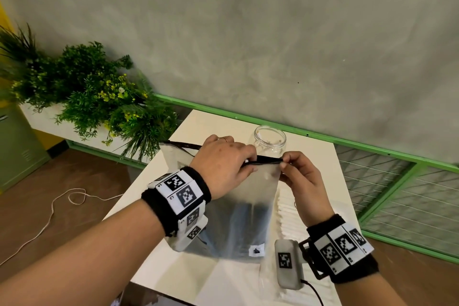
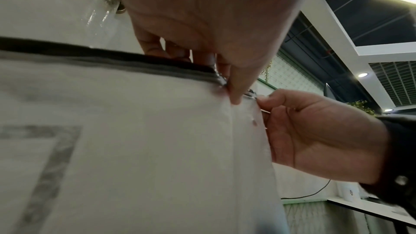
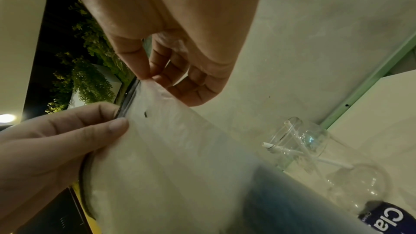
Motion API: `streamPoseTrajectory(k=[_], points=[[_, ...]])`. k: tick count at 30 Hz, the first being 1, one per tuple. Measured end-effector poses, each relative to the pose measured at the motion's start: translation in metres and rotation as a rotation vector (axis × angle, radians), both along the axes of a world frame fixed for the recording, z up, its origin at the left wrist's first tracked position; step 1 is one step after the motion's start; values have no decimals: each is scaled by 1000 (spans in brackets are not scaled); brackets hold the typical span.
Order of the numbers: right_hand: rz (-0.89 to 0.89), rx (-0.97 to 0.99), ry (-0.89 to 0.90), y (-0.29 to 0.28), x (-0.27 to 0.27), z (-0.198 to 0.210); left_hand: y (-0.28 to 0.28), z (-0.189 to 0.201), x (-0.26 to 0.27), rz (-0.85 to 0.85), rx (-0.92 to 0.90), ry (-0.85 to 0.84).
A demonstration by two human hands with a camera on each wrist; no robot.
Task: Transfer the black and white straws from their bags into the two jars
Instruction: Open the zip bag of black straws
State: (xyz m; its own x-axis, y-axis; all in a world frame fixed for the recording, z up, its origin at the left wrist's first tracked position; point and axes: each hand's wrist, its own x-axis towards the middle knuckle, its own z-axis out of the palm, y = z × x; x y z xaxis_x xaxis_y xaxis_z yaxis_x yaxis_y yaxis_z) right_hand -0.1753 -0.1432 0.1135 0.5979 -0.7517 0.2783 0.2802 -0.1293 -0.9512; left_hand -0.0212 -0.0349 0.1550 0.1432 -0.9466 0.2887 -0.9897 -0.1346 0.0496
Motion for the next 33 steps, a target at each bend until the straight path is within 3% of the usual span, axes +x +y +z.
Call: streamPoseTrajectory(k=[3, 8, 9, 12, 14, 17, 23, 27, 29, 33], points=[[-6, -18, 10, -1, 0, -1, 8, -9, 11, 14, -29, -6], [-3, -55, 14, 2, 0, 4, 11, -10, 26, 163, 198, 134], [-42, -135, 32, 3, 0, 3, 12, -9, 30, 193, 195, 128], [-304, -824, 236, 3, -3, -5, 13, -11, 37, 146, 133, 152], [-324, -1286, 420, 6, -1, -14, 12, -13, 39, 100, 138, 205], [-284, -1585, 624, 2, 10, -17, 11, -15, 39, 87, 123, 259], [-221, -1520, 517, 6, 27, 8, 14, -23, 41, 103, 104, 350], [-158, -1418, 726, 12, 35, 14, 19, -29, 50, 117, 105, 327], [-104, -1254, 771, 5, 33, 16, 22, -30, 53, 110, 127, 299], [146, -856, 589, 0, 27, 24, 24, -29, 54, 121, 226, 219]])
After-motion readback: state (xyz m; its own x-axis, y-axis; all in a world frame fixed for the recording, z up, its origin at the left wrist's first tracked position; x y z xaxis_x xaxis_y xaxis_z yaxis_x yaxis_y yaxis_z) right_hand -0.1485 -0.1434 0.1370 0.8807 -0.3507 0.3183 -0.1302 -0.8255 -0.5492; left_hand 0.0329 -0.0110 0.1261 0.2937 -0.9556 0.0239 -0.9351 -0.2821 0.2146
